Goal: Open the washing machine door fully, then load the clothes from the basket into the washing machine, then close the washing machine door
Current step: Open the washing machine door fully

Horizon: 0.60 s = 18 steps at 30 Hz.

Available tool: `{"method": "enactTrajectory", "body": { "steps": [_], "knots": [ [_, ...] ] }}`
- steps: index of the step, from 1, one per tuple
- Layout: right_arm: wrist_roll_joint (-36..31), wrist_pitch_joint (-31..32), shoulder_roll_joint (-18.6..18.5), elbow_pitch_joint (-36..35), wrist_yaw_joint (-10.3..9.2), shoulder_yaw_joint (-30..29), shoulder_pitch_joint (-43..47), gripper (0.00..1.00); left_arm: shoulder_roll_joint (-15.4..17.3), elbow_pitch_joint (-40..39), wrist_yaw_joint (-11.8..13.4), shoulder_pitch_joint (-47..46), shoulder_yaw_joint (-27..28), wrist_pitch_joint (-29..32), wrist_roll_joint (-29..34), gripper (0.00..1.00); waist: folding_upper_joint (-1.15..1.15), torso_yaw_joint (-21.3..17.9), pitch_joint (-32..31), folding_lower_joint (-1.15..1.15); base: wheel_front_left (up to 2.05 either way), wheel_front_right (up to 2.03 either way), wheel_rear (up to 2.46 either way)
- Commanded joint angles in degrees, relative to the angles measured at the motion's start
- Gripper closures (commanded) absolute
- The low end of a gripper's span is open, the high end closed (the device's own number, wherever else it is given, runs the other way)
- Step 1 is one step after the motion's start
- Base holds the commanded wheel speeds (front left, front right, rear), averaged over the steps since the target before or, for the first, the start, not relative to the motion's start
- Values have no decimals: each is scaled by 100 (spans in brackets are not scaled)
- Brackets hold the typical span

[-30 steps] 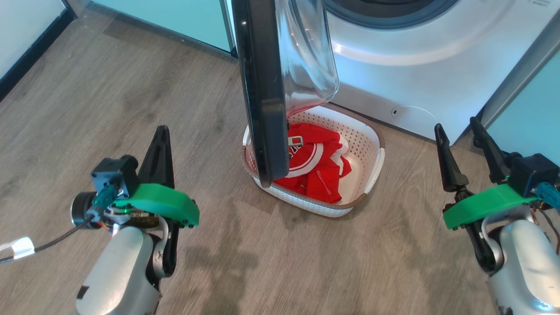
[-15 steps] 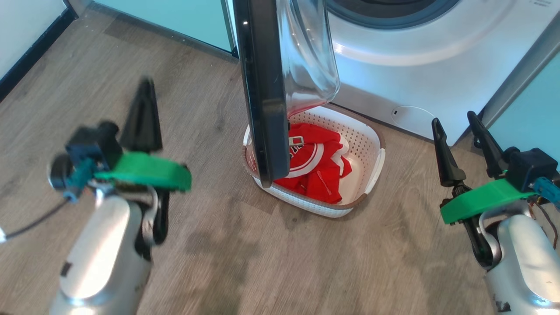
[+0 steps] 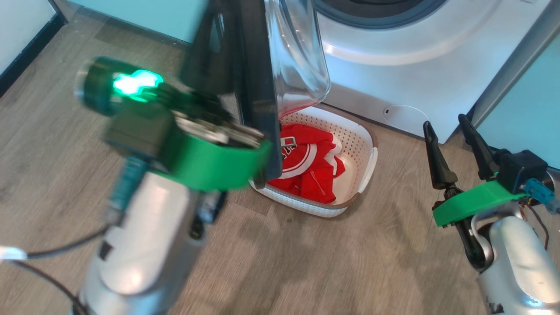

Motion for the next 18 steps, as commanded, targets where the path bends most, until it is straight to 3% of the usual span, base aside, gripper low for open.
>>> {"method": "enactTrajectory", "body": {
  "steps": [1,9,18],
  "knots": [
    [19,-51,4,-147,0,139,-186,0,78,-172,-30,-227,119,-22,51,100,0,-12,-4,0,0,0,0],
    [5,-51,22,-103,0,174,-197,0,-179,121,-469,6,-1257,650,-241,100,0,-62,-2,0,0,0,0],
    [-15,-51,4,-14,0,160,-219,0,-235,651,-574,545,-1890,1203,-789,100,0,-24,79,0,0,0,0]
  ]
}}
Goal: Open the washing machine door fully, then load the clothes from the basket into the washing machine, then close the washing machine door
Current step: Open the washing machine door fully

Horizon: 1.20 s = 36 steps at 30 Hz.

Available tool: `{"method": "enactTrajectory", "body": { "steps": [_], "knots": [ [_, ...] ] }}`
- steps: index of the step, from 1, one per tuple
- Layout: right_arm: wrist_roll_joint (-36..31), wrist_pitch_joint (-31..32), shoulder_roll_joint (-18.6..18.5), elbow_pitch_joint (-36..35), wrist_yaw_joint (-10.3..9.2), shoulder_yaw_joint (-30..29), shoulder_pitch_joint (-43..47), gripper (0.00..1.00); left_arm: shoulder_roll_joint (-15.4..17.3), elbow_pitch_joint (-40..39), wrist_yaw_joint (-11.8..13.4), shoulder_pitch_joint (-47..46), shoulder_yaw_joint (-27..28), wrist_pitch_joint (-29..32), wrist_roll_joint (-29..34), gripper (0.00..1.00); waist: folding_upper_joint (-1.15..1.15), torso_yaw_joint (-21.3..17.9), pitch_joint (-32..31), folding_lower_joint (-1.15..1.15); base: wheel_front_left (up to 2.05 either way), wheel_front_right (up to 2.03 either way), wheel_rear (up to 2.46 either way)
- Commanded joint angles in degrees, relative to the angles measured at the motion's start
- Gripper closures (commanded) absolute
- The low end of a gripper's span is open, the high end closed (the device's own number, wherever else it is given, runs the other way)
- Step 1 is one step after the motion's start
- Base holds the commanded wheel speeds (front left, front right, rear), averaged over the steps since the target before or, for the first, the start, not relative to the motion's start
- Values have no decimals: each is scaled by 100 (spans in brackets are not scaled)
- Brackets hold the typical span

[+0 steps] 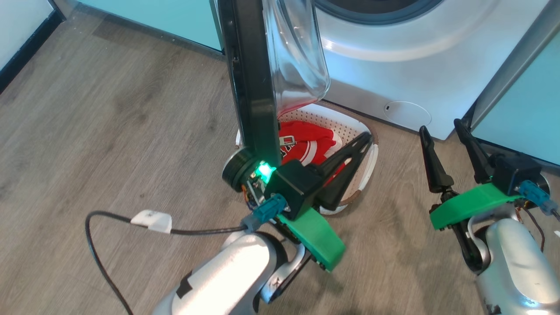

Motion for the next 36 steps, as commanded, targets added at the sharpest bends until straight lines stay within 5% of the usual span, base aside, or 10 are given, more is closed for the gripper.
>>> {"method": "enactTrajectory", "body": {
  "steps": [1,18,36],
  "knots": [
    [-17,-51,-9,-142,0,100,-224,0,-21,-93,13,-70,162,66,-85,100,0,-2,7,0,0,0,0],
    [-17,-51,20,-145,0,123,-266,0,375,493,433,338,683,170,-424,100,0,-69,41,0,0,0,0],
    [30,-51,-26,-104,0,154,-301,0,466,759,609,281,928,42,-520,100,0,-72,68,0,0,0,0]
  ]
}}
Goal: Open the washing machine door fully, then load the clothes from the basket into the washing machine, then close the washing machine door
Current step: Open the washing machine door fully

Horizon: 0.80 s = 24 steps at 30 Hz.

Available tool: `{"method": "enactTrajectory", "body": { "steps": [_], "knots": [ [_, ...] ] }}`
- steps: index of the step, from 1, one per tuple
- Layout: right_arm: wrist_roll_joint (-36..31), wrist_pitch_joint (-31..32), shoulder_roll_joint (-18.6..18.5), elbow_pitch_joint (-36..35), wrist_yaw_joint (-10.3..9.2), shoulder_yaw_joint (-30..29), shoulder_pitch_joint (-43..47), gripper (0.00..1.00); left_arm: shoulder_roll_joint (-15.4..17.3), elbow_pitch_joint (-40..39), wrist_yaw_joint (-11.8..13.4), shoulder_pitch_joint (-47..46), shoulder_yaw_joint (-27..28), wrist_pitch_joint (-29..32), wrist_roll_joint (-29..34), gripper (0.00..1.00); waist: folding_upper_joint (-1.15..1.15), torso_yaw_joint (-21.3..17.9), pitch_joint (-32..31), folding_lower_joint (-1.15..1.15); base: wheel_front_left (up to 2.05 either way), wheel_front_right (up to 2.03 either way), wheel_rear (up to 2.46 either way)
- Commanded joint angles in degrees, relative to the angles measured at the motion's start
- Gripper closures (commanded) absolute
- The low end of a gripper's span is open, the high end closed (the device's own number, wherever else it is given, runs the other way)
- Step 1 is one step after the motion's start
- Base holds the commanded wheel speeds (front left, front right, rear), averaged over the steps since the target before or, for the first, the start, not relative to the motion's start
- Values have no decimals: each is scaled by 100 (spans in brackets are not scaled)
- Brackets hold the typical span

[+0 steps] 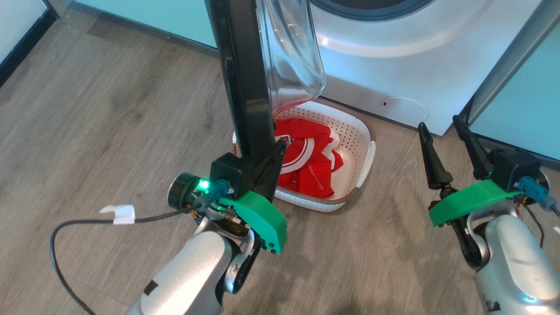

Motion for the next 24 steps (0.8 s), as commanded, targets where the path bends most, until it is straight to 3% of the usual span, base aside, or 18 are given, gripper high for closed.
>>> {"method": "enactTrajectory", "body": {
  "steps": [1,13,24],
  "knots": [
    [24,-51,-28,-167,0,128,-205,0,89,-149,47,-174,251,-61,-46,100,0,2,-6,0,0,0,0],
    [53,-51,-52,-152,0,112,-189,0,177,37,183,-103,452,-137,-181,100,0,105,-28,0,0,0,0],
    [82,-51,-13,-164,0,165,-231,0,298,7,459,127,704,-190,-304,100,0,271,-43,0,0,0,0]
  ]
}}
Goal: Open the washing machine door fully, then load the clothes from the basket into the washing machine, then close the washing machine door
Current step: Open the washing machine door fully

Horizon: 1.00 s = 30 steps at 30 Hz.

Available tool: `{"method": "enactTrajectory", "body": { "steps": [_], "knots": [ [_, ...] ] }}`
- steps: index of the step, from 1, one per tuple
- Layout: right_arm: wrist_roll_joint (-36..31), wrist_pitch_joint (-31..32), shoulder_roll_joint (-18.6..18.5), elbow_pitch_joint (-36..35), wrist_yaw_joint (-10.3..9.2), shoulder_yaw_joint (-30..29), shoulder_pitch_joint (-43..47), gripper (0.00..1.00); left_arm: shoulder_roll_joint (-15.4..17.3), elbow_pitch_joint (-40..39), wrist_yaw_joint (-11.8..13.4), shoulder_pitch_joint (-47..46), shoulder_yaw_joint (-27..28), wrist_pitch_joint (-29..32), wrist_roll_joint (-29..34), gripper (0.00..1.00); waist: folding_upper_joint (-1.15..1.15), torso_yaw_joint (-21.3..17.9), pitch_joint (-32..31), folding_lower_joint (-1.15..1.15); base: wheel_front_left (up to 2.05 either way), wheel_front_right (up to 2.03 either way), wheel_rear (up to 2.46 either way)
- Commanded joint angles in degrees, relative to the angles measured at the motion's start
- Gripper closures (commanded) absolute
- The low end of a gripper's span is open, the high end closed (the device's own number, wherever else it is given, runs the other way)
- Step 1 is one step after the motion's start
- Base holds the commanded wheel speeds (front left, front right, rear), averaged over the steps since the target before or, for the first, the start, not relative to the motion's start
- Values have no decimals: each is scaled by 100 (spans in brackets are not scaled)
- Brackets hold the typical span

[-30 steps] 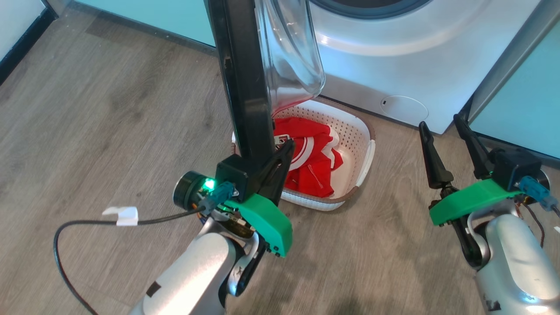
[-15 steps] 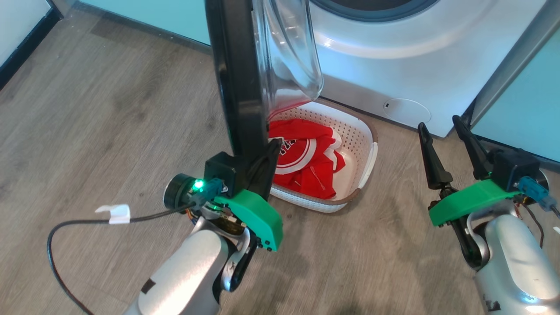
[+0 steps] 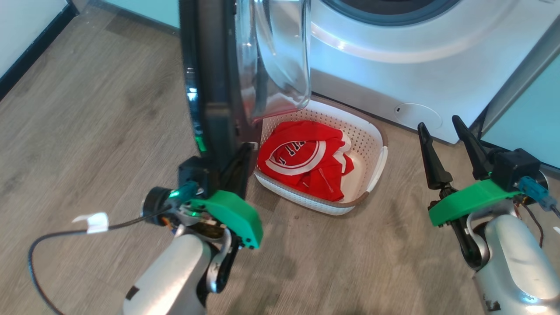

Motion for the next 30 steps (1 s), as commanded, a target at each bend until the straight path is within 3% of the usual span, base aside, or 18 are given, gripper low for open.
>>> {"method": "enactTrajectory", "body": {
  "steps": [1,18,30],
  "knots": [
    [44,-51,-13,-178,0,141,-238,0,178,-173,87,-89,327,-92,-26,100,0,26,12,0,0,0,0],
    [102,-51,-71,-171,0,318,-419,0,571,40,359,-108,989,-285,-229,100,0,99,215,0,0,0,0],
    [135,89,-250,-353,0,391,-673,0,912,777,117,-485,1886,-824,-730,100,0,-10,695,0,0,0,0]
  ]
}}
